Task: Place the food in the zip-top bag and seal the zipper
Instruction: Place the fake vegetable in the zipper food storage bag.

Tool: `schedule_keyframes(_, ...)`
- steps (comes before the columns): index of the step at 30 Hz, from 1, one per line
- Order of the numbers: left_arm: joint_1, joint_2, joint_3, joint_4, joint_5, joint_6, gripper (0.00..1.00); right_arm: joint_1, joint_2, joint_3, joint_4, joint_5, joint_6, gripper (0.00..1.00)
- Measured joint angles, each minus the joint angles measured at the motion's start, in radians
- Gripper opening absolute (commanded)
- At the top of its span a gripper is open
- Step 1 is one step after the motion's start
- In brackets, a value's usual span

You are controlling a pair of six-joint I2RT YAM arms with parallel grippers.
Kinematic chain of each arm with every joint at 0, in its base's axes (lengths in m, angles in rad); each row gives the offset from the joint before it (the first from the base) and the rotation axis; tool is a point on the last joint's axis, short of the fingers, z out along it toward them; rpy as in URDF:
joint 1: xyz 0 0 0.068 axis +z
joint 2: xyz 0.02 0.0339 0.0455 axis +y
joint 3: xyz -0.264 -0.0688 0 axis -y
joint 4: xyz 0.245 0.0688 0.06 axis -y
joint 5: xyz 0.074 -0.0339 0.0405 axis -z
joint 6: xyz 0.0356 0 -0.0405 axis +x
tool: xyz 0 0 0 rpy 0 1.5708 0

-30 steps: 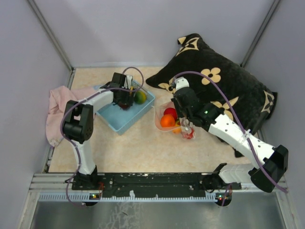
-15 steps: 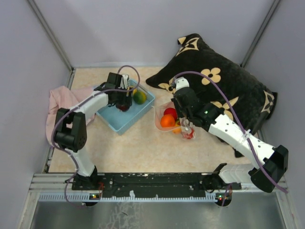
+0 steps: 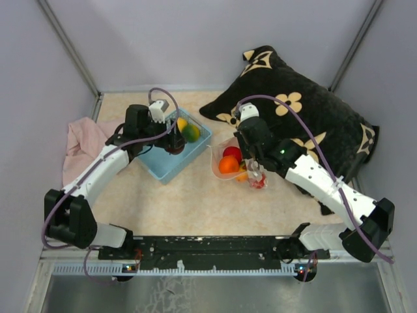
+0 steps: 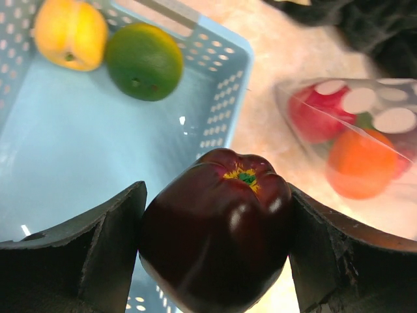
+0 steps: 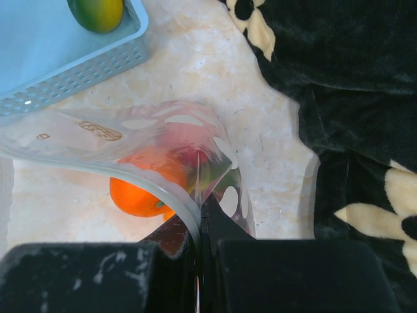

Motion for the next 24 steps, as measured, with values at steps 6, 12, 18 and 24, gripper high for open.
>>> schedule_keyframes(6, 0.0, -0.116, -0.086, 0.1, 0.136, -0.055, 0.7, 0.0, 0.019, 0.033, 0.0, -0.002, 0.0, 0.0)
schedule_keyframes(12, -0.019, -0.219, -0.166, 0.217, 0.237, -0.101, 0.72, 0.0, 0.059, 0.055, 0.003, -0.019, 0.005, 0.0)
schedule_keyframes(18, -0.088, -0.318, -0.228, 0.359, 0.285, -0.11, 0.74, 0.0, 0.072, 0.06, -0.001, -0.048, 0.018, 0.0)
schedule_keyframes(24, -0.215, -0.359, -0.246, 0.497, 0.286, -0.087, 0.75, 0.0, 0.083, 0.082, -0.002, -0.068, 0.028, 0.0)
